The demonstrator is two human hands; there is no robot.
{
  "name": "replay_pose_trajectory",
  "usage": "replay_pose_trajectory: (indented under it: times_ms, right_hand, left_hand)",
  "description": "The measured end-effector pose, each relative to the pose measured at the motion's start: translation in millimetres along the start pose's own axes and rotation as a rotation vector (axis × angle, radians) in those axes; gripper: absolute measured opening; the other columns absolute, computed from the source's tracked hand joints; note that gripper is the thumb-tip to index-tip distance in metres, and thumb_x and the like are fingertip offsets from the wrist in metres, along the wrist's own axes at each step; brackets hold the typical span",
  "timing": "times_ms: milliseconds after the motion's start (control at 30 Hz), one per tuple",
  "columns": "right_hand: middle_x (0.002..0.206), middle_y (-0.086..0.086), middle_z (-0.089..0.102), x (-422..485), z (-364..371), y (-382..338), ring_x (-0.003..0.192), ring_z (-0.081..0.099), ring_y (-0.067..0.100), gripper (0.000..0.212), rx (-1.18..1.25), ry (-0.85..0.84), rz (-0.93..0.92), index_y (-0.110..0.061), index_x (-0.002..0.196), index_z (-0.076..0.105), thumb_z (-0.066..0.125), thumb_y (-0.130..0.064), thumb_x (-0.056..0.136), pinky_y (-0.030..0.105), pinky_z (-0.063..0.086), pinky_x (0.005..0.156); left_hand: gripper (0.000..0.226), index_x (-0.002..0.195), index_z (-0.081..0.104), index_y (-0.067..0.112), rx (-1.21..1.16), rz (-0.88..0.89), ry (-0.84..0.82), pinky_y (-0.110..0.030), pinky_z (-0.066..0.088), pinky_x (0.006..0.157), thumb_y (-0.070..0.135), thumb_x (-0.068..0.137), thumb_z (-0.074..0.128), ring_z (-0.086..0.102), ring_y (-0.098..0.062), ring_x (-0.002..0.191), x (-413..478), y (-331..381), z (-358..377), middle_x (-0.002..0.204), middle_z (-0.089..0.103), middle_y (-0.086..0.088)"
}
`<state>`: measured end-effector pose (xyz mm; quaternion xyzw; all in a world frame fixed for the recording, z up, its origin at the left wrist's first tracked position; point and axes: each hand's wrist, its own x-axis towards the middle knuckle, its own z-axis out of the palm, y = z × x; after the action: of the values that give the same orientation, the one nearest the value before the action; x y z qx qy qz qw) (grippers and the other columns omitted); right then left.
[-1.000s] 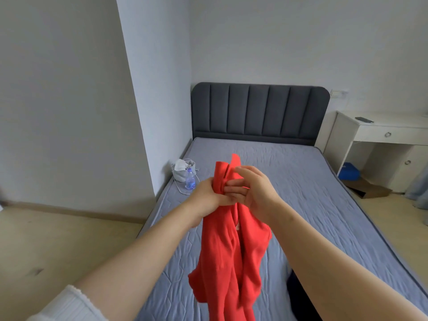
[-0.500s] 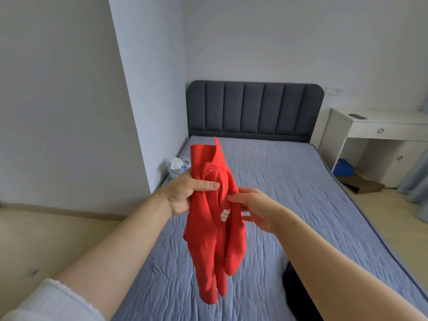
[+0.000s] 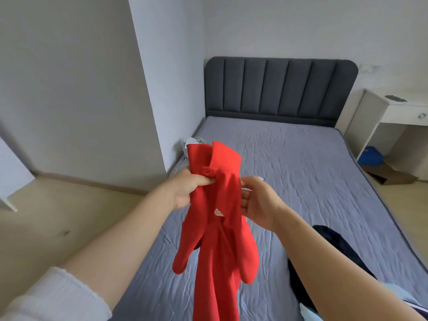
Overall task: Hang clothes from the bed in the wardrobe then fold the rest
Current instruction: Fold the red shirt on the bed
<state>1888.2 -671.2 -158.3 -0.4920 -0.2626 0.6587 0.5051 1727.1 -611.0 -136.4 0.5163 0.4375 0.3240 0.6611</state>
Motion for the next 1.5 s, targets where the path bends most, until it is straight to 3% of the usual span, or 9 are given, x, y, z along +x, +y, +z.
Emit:
replay_pose_trajectory:
  times_ms: [167, 267, 367, 533, 700, 900, 1133, 1333, 1500]
  right_hand:
    - [0.073, 0.008, 0.056, 14, -7, 24, 0.061, 0.052, 0.016, 0.01, -0.346, 0.122, -0.009, -0.011, 0.085, 0.058, 0.05, -0.01, 0.09, 0.028, 0.045, 0.06]
    - [0.072, 0.023, 0.06, 20, -5, 32, 0.068, 0.053, 0.02, 0.02, -0.44, 0.156, -0.099, 0.01, 0.087, 0.065, 0.05, -0.003, 0.089, 0.04, 0.049, 0.062]
    - [0.066, 0.013, 0.046, 23, -7, 32, 0.063, 0.037, 0.016, 0.025, -0.411, 0.287, -0.23, 0.02, 0.095, 0.057, 0.044, -0.001, 0.09, 0.025, 0.03, 0.055]
    - [0.062, -0.001, 0.035, 13, -24, 19, 0.053, 0.027, 0.01, 0.025, -0.338, 0.409, -0.311, -0.013, 0.072, 0.051, 0.039, -0.007, 0.093, 0.015, 0.023, 0.038]
    - [0.075, -0.004, 0.055, -5, -15, 15, 0.065, 0.052, 0.008, 0.03, -0.398, 0.235, -0.217, -0.011, 0.089, 0.056, 0.061, -0.041, 0.086, 0.02, 0.043, 0.058]
    - [0.072, 0.001, 0.065, -28, -1, 26, 0.062, 0.062, 0.011, 0.006, -0.578, 0.23, -0.269, -0.01, 0.081, 0.066, 0.072, -0.012, 0.079, 0.021, 0.052, 0.059]
    - [0.09, 0.016, 0.069, -53, 55, 44, 0.076, 0.065, 0.026, 0.007, -0.505, 0.142, -0.177, -0.009, 0.091, 0.068, 0.065, -0.007, 0.084, 0.038, 0.054, 0.08]
    - [0.069, 0.008, 0.072, -63, 80, 56, 0.056, 0.067, 0.018, 0.009, -0.363, 0.133, -0.1, -0.013, 0.077, 0.069, 0.065, -0.008, 0.082, 0.033, 0.057, 0.061]
    - [0.077, 0.006, 0.072, -44, 60, 86, 0.065, 0.067, 0.019, 0.007, -0.408, 0.181, -0.016, -0.015, 0.084, 0.068, 0.064, -0.009, 0.084, 0.035, 0.057, 0.074]
  left_hand:
    - [0.025, 0.083, 0.064, 0.009, -0.211, 0.044, 0.045, -0.026, 0.056, 0.053, -0.01, 0.086, 0.049, 0.068, -0.013, 0.057, -4, -11, 12, 0.066, 0.071, -0.003]
    - [0.026, 0.084, 0.064, 0.012, -0.114, 0.083, 0.103, -0.024, 0.057, 0.058, -0.012, 0.083, 0.053, 0.068, -0.01, 0.059, -5, -19, 13, 0.066, 0.071, 0.002]
    - [0.034, 0.084, 0.064, 0.016, 0.138, 0.111, 0.167, -0.019, 0.056, 0.063, -0.016, 0.075, 0.061, 0.066, -0.004, 0.061, -6, -26, 6, 0.066, 0.07, 0.009]
    - [0.041, 0.083, 0.062, 0.021, 0.433, 0.124, 0.248, -0.02, 0.052, 0.064, -0.014, 0.065, 0.073, 0.063, -0.006, 0.065, -8, -31, 0, 0.073, 0.067, 0.009]
    - [0.041, 0.076, 0.06, 0.031, 0.599, 0.2, 0.196, -0.039, 0.051, 0.084, -0.002, 0.057, 0.078, 0.064, -0.025, 0.087, -9, -33, 6, 0.085, 0.07, -0.002]
    - [0.039, 0.079, 0.063, 0.028, 0.487, 0.204, 0.136, -0.031, 0.051, 0.082, -0.005, 0.065, 0.077, 0.065, -0.014, 0.082, -26, -40, -13, 0.08, 0.068, 0.01]
    - [0.028, 0.095, 0.068, 0.013, 0.268, 0.05, -0.089, -0.02, 0.054, 0.061, -0.007, 0.076, 0.068, 0.068, -0.008, 0.068, -70, -34, -59, 0.074, 0.072, 0.005]
    - [0.024, 0.085, 0.069, 0.015, 0.2, -0.129, -0.339, -0.023, 0.056, 0.056, -0.006, 0.083, 0.058, 0.07, -0.013, 0.065, -84, -25, -87, 0.073, 0.073, -0.001]
    - [0.025, 0.087, 0.068, 0.013, 0.286, -0.222, -0.365, -0.025, 0.058, 0.062, -0.01, 0.079, 0.061, 0.069, -0.013, 0.064, -56, -57, -85, 0.072, 0.072, -0.001]
